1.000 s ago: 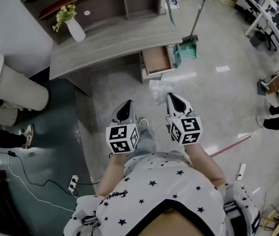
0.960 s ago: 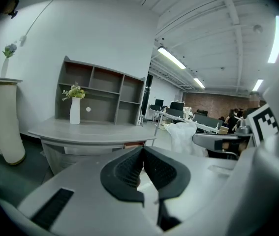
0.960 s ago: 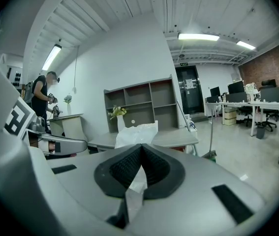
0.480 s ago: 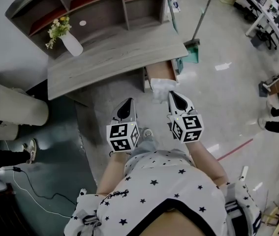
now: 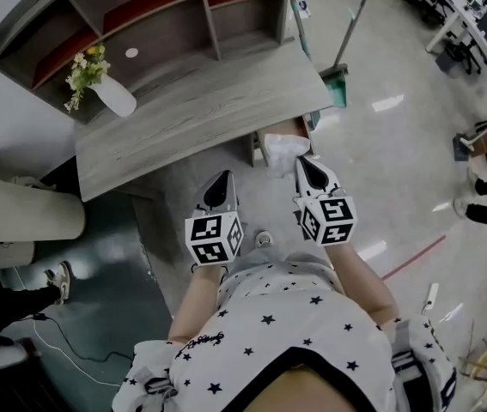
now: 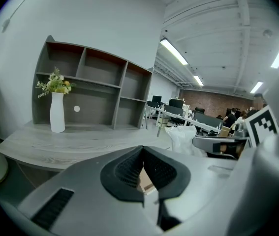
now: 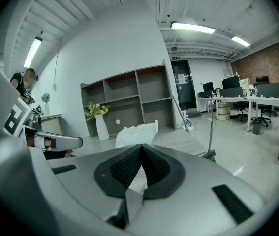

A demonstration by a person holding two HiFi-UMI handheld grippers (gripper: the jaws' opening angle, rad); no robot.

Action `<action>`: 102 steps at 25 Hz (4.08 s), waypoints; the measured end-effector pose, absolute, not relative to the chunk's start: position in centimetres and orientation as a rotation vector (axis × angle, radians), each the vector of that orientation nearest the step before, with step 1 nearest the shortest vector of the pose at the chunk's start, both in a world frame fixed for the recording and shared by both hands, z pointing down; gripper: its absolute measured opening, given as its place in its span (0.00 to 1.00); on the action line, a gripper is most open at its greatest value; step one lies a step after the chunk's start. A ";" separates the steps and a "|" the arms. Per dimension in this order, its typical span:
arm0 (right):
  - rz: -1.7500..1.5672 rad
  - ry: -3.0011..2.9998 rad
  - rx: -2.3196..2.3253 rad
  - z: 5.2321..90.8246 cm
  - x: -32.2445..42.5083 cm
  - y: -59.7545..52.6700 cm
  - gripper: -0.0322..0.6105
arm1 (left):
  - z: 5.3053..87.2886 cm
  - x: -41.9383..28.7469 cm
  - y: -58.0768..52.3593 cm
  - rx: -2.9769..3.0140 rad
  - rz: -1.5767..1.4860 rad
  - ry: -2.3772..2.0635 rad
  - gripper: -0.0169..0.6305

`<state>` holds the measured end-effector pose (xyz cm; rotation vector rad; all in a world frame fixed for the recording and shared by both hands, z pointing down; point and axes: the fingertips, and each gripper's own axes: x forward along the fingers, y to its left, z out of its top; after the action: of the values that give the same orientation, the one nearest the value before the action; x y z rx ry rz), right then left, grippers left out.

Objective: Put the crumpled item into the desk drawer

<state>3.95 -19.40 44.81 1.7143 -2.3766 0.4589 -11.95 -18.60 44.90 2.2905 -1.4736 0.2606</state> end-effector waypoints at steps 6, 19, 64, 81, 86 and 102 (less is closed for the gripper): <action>0.498 -2.321 1.731 47.3 4.2 -22.2 0.04 | 46.3 -12.2 -21.1 2.278 0.267 -1.439 0.04; 0.607 -2.199 1.679 56.7 7.7 -28.1 0.04 | 51.0 -11.3 -25.6 2.179 0.303 -1.464 0.04; 0.730 -1.965 1.506 73.7 10.6 -33.1 0.21 | 56.1 -7.7 -29.2 2.103 0.336 -1.488 0.05; 0.646 -2.047 1.649 61.9 8.9 -26.6 0.09 | 51.2 -7.5 -24.2 2.187 0.290 -1.450 0.04; 0.591 -2.105 1.671 57.7 8.3 -24.0 0.04 | 49.6 -7.3 -22.3 2.223 0.270 -1.432 0.04; 0.464 -2.327 1.703 47.1 6.9 -17.8 0.04 | 46.8 -7.6 -17.7 2.355 0.295 -1.382 0.04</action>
<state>6.94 -17.79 47.05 1.7032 -2.3269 0.4645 -7.55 -17.67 46.79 2.3546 -1.3817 0.2955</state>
